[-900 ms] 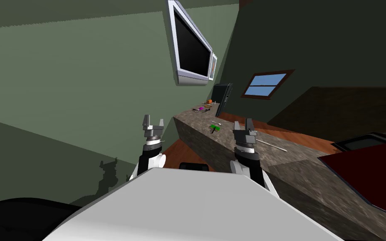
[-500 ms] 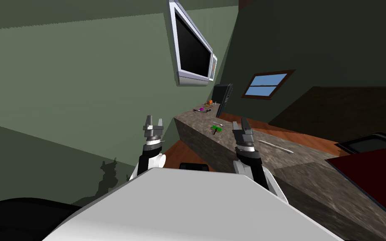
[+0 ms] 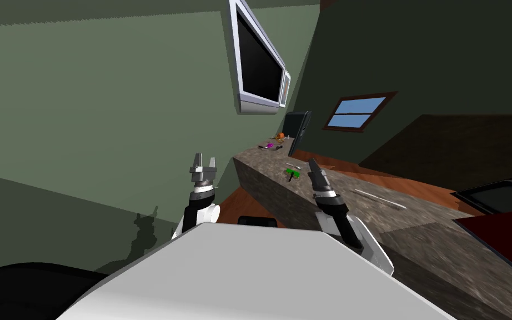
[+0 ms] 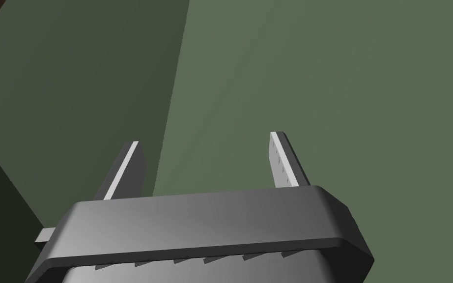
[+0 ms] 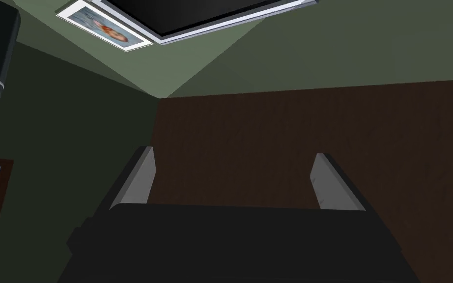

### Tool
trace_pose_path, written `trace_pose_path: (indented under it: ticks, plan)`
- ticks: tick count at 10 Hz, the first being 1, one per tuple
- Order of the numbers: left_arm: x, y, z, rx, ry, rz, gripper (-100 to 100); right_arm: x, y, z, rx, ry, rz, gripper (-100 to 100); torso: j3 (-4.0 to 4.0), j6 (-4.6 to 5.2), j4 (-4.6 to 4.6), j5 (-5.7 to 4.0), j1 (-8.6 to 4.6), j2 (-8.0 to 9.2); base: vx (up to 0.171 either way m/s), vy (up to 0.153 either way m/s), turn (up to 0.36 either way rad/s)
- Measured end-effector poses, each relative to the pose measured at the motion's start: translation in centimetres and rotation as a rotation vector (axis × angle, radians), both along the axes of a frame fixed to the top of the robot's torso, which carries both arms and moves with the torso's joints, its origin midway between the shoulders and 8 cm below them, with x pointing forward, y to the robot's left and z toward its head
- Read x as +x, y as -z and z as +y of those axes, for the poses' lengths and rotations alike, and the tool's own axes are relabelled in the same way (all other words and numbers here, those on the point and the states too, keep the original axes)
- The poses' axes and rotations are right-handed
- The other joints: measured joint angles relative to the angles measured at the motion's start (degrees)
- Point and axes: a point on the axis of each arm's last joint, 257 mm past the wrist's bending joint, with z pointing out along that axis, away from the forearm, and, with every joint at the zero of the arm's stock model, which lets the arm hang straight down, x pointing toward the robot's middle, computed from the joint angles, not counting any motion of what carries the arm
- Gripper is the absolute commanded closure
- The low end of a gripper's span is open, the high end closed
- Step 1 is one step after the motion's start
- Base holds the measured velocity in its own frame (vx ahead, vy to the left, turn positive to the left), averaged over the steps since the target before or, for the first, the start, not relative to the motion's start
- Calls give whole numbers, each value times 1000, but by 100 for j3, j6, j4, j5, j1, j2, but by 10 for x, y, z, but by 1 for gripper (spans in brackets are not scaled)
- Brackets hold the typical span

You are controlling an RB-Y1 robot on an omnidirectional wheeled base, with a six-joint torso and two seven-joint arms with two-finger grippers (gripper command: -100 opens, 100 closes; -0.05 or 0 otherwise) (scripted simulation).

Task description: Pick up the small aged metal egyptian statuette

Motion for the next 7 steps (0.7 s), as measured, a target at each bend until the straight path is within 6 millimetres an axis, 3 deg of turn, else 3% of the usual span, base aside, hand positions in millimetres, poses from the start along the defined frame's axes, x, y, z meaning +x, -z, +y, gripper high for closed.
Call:
trace_pose_path:
  ticks: [7]
  plan:
    - [0,0,0,0,0,0,0,29,56,-9,-403,84,116,-100,10,2,4,-6,-29,17,35,26,-2]
